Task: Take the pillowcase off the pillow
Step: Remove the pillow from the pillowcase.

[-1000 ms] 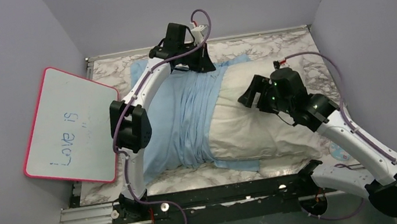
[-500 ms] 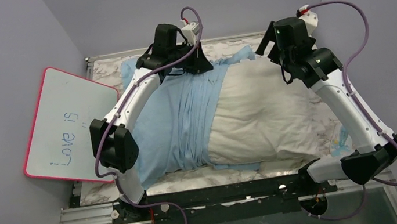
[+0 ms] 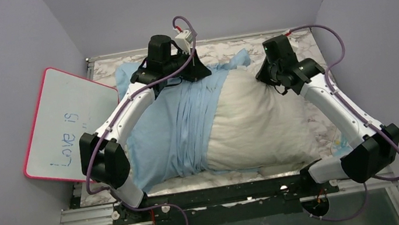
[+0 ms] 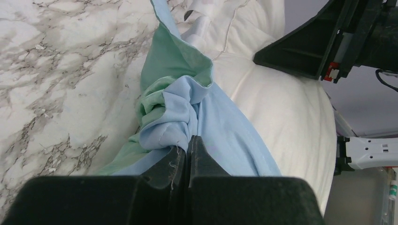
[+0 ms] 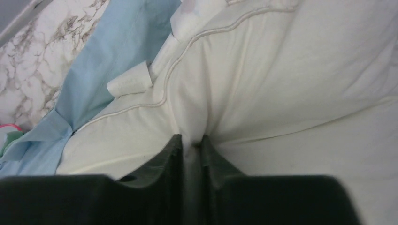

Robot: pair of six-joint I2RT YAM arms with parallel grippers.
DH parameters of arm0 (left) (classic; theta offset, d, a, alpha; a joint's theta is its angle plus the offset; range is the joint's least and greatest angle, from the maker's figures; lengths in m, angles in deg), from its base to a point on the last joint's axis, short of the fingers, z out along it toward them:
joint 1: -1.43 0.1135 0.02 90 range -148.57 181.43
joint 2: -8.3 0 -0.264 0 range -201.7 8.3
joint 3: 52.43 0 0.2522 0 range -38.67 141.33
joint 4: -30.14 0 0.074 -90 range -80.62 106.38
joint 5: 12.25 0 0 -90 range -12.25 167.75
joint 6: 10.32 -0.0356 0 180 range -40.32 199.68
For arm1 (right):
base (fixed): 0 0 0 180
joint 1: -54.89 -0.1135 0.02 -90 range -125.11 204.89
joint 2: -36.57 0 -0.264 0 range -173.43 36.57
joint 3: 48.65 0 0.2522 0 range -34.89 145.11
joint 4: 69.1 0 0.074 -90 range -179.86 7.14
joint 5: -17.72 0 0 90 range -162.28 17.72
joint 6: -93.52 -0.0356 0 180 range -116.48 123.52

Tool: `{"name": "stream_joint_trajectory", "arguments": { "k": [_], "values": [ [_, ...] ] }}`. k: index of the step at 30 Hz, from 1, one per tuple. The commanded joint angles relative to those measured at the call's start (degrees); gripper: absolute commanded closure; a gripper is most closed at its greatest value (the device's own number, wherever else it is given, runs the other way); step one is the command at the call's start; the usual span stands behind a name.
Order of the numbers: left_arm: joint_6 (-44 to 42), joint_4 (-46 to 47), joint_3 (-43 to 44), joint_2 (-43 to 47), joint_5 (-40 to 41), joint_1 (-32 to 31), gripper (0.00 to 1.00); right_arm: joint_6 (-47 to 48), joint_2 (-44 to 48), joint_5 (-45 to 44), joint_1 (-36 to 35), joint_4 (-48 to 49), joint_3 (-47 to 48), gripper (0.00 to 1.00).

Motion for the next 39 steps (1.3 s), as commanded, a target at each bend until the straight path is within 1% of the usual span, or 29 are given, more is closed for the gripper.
{"name": "stream_joint_trajectory", "arguments": {
  "k": [1,3,4,5,8,10,12,14,18,19,20,22,24,26,28,29,32,33,34,36,37,39],
  "values": [
    [-1.64,4.79,2.30,6.17,3.36,0.16,1.00,-0.12,2.66,-1.76,-0.20,-2.72,-1.72,0.87],
    [-2.86,3.20,2.88,6.32,5.98,0.24,1.00,-0.57,4.33,-3.12,-0.09,-2.14,-2.64,0.98],
    [-3.52,1.94,3.36,6.13,6.90,0.24,0.92,-0.73,5.21,-3.39,-0.10,-1.84,-3.16,0.99],
    [-4.12,0.98,3.71,5.96,7.08,0.24,0.81,-0.63,5.99,-3.25,-0.11,-1.25,-3.85,0.99],
    [-5.18,-0.94,4.10,4.90,4.64,0.24,0.56,0.59,8.20,-0.68,-0.09,1.98,-6.40,0.99],
    [-5.89,-2.49,5.06,3.44,1.17,0.24,0.48,2.49,9.45,3.11,-0.17,5.27,-8.84,0.99],
    [-6.70,-4.13,6.74,1.47,-3.44,0.24,0.36,5.49,10.55,8.21,-0.09,8.92,-10.58,0.99],
    [-7.45,-6.20,9.18,-0.86,-4.42,0.24,0.30,7.15,11.61,11.78,-0.11,11.85,-12.21,0.99],
    [-8.92,-7.35,13.65,-4.97,-2.54,0.24,0.20,9.63,13.42,15.85,-0.06,15.65,-13.84,0.99],
    [-9.61,-7.79,15.40,-6.59,-2.41,0.24,0.19,10.03,13.47,16.49,-0.11,16.02,-13.80,0.99],
    [-10.27,-9.22,18.91,-8.61,-1.91,0.24,0.18,10.25,13.46,16.81,-0.09,16.17,-13.71,0.99],
    [-11.53,-13.61,25.20,-13.23,-2.00,0.24,0.18,10.60,13.11,16.90,-0.16,15.92,-13.34,0.99],
    [-12.40,-16.54,30.21,-18.29,-3.85,0.24,0.18,10.84,12.82,16.88,-0.12,15.24,-12.81,0.99],
    [-12.72,-19.56,33.79,-21.66,-7.99,0.24,0.18,10.42,12.70,16.18,-0.04,14.36,-12.53,0.99],
    [-12.91,-20.26,33.12,-22.64,-14.27,0.18,0.19,10.24,12.76,15.01,-0.13,13.53,-12.39,0.99],
    [-13.02,-20.25,32.05,-22.83,-16.13,0.12,0.21,10.17,12.76,14.28,-0.12,13.16,-12.37,0.99],
    [-14.35,-20.37,27.52,-21.94,-16.78,0.07,0.26,9.92,12.93,11.99,-0.08,12.22,-12.38,0.99],
    [-14.85,-20.47,26.20,-21.39,-16.90,0.09,0.31,9.87,12.97,11.35,-0.09,12.04,-12.39,0.99],
    [-15.26,-20.42,24.94,-20.92,-17.11,0.15,0.39,9.77,13.02,10.72,-0.11,11.94,-12.39,0.99],
    [-15.99,-20.48,23.39,-19.85,-16.53,0.16,0.57,8.94,13.20,8.75,-0.08,11.57,-12.64,0.99],
    [-16.02,-20.44,23.11,-19.28,-14.56,0.20,0.68,8.24,13.31,7.26,-0.14,11.24,-12.85,0.99],
    [-14.72,-20.46,23.18,-18.20,-5.72,0.39,0.94,6.45,12.96,3.03,-0.09,9.73,-12.81,0.99]
  ]
}}
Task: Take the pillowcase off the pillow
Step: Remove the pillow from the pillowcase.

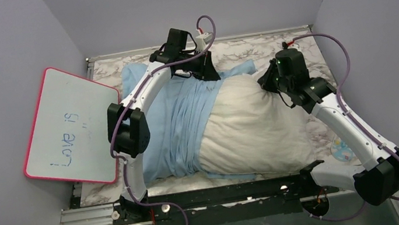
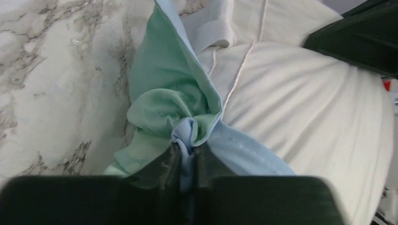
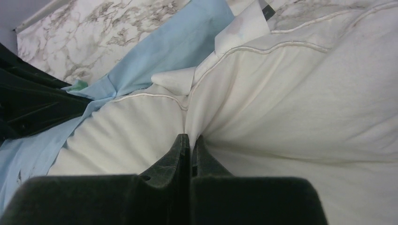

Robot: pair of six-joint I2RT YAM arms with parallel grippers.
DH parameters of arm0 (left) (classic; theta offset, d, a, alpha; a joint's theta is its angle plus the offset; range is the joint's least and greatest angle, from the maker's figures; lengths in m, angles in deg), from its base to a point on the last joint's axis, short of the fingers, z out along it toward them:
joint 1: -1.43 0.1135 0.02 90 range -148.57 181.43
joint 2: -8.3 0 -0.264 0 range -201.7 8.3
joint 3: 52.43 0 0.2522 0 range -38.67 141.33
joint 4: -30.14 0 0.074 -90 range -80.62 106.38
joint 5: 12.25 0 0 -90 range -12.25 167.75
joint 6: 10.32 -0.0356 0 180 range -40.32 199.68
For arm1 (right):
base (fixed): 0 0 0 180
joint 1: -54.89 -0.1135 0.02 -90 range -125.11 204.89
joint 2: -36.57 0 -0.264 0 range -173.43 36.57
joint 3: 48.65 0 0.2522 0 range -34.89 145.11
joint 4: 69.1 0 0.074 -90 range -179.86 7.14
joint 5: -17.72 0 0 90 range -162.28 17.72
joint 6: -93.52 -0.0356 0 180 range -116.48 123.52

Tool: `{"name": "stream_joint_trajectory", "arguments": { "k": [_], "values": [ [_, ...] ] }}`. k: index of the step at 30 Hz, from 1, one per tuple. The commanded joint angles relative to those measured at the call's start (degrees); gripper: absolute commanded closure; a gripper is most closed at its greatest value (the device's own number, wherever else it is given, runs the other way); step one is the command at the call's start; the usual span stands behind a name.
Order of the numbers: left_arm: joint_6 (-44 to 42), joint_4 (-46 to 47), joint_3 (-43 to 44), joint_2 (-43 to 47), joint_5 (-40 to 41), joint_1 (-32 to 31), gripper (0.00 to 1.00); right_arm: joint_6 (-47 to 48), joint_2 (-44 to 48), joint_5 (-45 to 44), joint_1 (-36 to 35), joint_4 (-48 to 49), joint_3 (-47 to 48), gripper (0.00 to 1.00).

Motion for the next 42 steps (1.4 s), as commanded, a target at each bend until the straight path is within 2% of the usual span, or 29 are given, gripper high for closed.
{"name": "stream_joint_trajectory", "arguments": {
  "k": [1,4,7,12,14,17,18,23,28,30,32,34,35,37,39,40,41,42],
  "values": [
    [-0.19,-0.75,-0.34,5.54,13.82,0.36,1.00,-3.65,0.33,-6.84,-0.74,-4.15,1.10,0.99],
    [1.38,-0.70,0.01,7.67,25.61,1.77,1.00,-4.19,-1.99,-12.42,-0.40,-7.85,3.90,0.99],
    [1.60,-0.63,-0.37,9.74,28.01,4.33,1.00,-4.75,-3.97,-15.60,1.24,-10.11,5.77,0.99],
    [2.30,-0.63,-5.28,12.96,30.72,10.12,1.00,-4.19,-3.33,-12.37,7.90,-9.35,5.67,0.99],
    [1.46,-0.60,-6.79,13.56,26.25,11.98,0.81,-3.43,-2.96,-10.98,8.86,-8.77,5.60,0.99],
    [-0.04,-0.35,-7.60,14.33,19.96,12.30,0.41,-1.14,-2.62,-5.95,8.98,-6.32,4.77,0.99],
    [-0.29,-0.20,-7.48,14.48,18.56,12.31,0.33,-0.75,-2.52,-4.45,8.96,-5.64,4.38,0.99],
    [-2.67,-0.35,-7.50,14.85,21.98,12.37,0.15,1.64,-1.13,-1.43,8.93,-2.98,3.23,0.99],
    [-5.52,-1.42,-7.31,13.04,20.11,12.37,0.10,2.70,-0.32,1.33,8.91,-1.97,3.23,0.99],
    [-5.93,-3.69,-6.84,11.18,15.40,12.37,0.11,2.51,-0.53,1.61,8.91,-2.20,3.11,0.99],
    [-5.86,-4.80,-7.96,9.97,9.72,12.37,0.17,2.28,-1.06,1.13,8.93,-2.74,3.02,0.99],
    [-6.60,-4.92,-10.97,10.29,5.81,12.37,0.32,2.87,-1.93,-0.09,8.95,-3.05,3.68,0.99],
    [-6.99,-4.89,-12.32,10.75,5.85,12.37,0.44,3.75,-2.67,-1.33,8.95,-3.58,4.73,0.99],
    [-6.84,-4.86,-13.86,12.04,10.62,12.45,0.65,5.11,-4.94,-4.74,8.98,-5.94,7.87,0.99],
    [-4.70,-4.56,-13.90,13.18,18.87,13.09,0.79,5.27,-7.36,-8.67,9.03,-8.64,10.71,0.99],
    [-3.47,-4.42,-13.58,13.60,22.70,13.96,0.95,5.11,-8.50,-10.36,9.12,-9.54,11.51,0.99],
    [-0.57,-4.24,-13.23,14.08,26.84,15.12,1.00,5.08,-9.00,-11.30,9.40,-9.72,12.01,0.99],
    [1.49,-3.97,-13.08,14.68,30.28,16.76,1.00,5.00,-9.45,-11.72,9.78,-9.77,12.51,0.99]
  ]
}}
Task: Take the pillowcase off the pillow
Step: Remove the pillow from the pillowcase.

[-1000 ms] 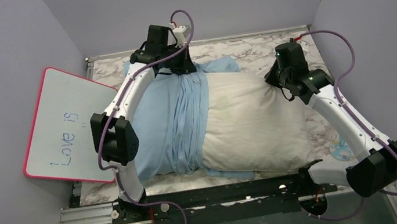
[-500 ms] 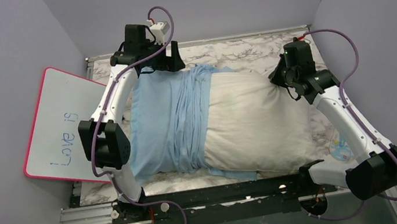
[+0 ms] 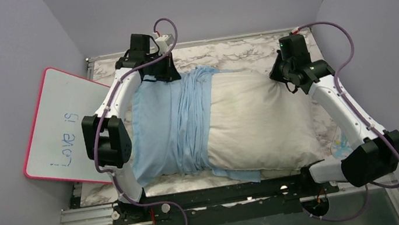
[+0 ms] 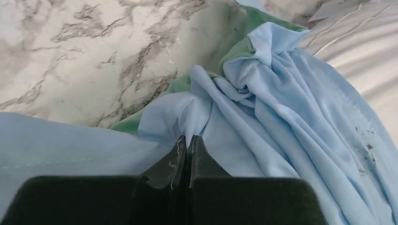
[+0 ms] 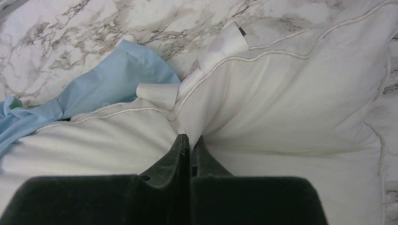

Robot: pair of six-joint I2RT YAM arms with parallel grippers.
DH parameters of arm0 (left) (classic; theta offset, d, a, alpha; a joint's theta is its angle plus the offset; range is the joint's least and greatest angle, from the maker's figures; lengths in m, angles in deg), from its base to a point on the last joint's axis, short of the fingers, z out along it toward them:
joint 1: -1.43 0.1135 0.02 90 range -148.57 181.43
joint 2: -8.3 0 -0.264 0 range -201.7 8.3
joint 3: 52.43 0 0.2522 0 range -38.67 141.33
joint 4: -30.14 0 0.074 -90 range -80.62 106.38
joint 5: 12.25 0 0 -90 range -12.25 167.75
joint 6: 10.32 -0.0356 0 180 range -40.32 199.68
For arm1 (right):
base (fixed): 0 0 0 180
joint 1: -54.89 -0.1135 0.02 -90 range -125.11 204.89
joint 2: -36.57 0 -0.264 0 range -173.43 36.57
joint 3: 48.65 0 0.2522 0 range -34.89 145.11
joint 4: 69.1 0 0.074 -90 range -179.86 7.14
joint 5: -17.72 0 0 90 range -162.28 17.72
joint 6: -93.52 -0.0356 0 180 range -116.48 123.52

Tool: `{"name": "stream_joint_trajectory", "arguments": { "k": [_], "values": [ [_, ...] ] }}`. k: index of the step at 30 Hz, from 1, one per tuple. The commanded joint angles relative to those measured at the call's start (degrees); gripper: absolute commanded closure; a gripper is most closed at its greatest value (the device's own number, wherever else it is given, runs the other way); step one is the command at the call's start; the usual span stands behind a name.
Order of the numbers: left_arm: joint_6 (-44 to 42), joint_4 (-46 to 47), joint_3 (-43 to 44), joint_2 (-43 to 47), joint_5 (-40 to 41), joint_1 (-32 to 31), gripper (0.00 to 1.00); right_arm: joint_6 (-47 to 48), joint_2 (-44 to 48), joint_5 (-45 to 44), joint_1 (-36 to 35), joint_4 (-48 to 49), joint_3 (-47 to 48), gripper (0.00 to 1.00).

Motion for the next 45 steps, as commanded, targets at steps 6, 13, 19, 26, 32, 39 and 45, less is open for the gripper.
{"name": "stream_joint_trajectory", "arguments": {
  "k": [6,13,19,26,32,39,45],
  "values": [
    [11.52,0.94,-1.88,8.34,22.58,10.63,1.00,3.27,-3.73,-6.33,3.84,-1.80,7.93,0.99],
    [11.86,1.75,-5.95,11.02,26.30,10.81,1.00,2.98,-5.11,-4.49,4.43,-2.12,9.66,0.99],
    [10.42,3.91,-3.15,10.64,7.66,10.00,0.39,5.74,-3.03,11.71,4.46,2.69,7.06,0.99],
    [10.78,9.18,1.31,9.83,3.24,-0.09,0.22,7.99,-1.84,23.66,4.50,4.76,4.30,0.99],
    [9.65,8.75,4.52,1.95,-1.64,-6.75,0.21,7.87,-0.61,24.41,4.49,4.71,3.03,0.99],
    [9.53,6.88,2.66,-3.50,-3.85,-8.17,0.37,7.63,0.31,21.16,4.48,3.38,1.90,0.99],
    [15.90,6.55,1.31,-0.91,13.08,-4.15,0.96,5.66,0.26,12.71,4.44,1.16,2.05,0.99]
  ]
}}
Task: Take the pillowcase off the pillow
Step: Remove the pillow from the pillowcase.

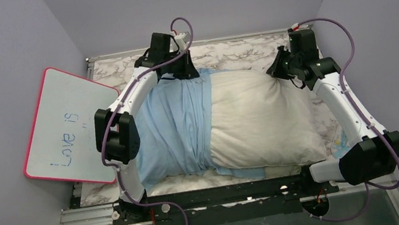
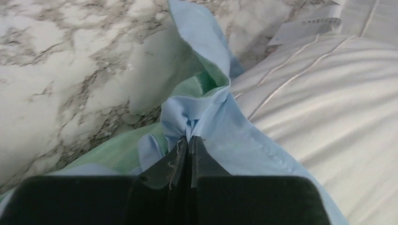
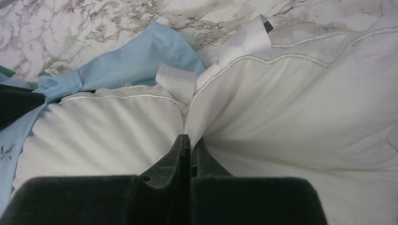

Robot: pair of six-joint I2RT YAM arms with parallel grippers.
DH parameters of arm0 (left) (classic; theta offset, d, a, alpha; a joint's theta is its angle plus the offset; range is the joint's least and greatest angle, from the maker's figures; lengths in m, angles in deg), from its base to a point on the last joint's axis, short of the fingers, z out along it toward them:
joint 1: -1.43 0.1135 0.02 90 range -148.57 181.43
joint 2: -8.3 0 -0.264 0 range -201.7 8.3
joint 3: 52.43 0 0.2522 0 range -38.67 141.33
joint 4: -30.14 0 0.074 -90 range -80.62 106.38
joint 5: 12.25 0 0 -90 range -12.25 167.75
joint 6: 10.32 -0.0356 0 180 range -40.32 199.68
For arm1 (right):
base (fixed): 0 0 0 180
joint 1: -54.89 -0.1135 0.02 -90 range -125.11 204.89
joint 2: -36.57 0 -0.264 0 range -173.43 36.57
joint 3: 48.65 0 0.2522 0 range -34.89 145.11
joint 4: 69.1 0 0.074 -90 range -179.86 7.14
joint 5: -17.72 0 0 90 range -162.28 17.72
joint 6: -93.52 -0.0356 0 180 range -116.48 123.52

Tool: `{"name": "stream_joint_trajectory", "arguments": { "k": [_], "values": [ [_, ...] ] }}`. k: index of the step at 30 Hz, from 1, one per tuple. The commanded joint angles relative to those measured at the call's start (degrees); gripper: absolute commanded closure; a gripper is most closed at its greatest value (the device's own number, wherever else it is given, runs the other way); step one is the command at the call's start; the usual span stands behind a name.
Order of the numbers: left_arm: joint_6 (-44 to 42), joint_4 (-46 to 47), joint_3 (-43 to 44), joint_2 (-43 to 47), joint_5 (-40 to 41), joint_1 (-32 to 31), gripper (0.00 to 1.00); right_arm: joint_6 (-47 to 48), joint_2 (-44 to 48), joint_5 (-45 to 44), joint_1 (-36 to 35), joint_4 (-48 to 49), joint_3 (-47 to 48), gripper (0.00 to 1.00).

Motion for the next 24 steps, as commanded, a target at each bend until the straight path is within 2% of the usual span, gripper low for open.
{"name": "stream_joint_trajectory", "arguments": {
  "k": [1,3,7,11,12,15,16,20,22,23,24],
  "values": [
    [4.69,-0.81,-1.46,4.50,12.75,4.94,1.00,-1.92,2.21,-6.54,-0.39,-1.04,0.34,0.99],
    [5.82,0.07,-2.81,6.22,14.32,7.34,1.00,-2.62,2.20,-9.23,-0.32,-1.54,0.53,0.99],
    [5.66,1.27,-4.46,8.07,12.17,10.50,1.00,-3.91,1.46,-11.03,-0.32,-1.54,1.29,0.99],
    [4.60,1.34,-3.98,7.81,4.11,10.80,0.99,-4.68,-0.27,-9.61,-0.30,-1.44,3.15,0.99],
    [4.69,1.36,-3.97,7.73,2.95,10.73,0.89,-4.77,-0.75,-9.09,-0.30,-1.43,3.78,0.99],
    [4.56,1.45,-3.80,8.80,1.84,10.47,0.51,-4.59,-2.52,-7.78,-0.31,-1.28,6.18,0.99],
    [4.60,1.49,-3.81,9.42,1.96,10.33,0.46,-3.93,-3.19,-7.59,-0.30,-1.46,7.08,0.98],
    [4.28,1.68,-3.57,12.63,3.37,9.67,0.36,-0.64,-6.66,-10.35,-0.34,-4.77,11.57,0.86],
    [4.21,1.66,-3.81,14.48,3.98,9.14,0.34,0.24,-8.45,-11.80,-0.30,-7.69,13.96,0.79],
    [4.06,1.78,-4.13,15.53,4.15,8.74,0.33,0.76,-8.69,-11.78,-0.30,-8.62,14.65,0.71],
    [3.82,1.87,-4.62,16.56,4.46,8.24,0.32,1.28,-8.69,-11.26,-0.36,-9.16,14.85,0.59]
  ]
}}
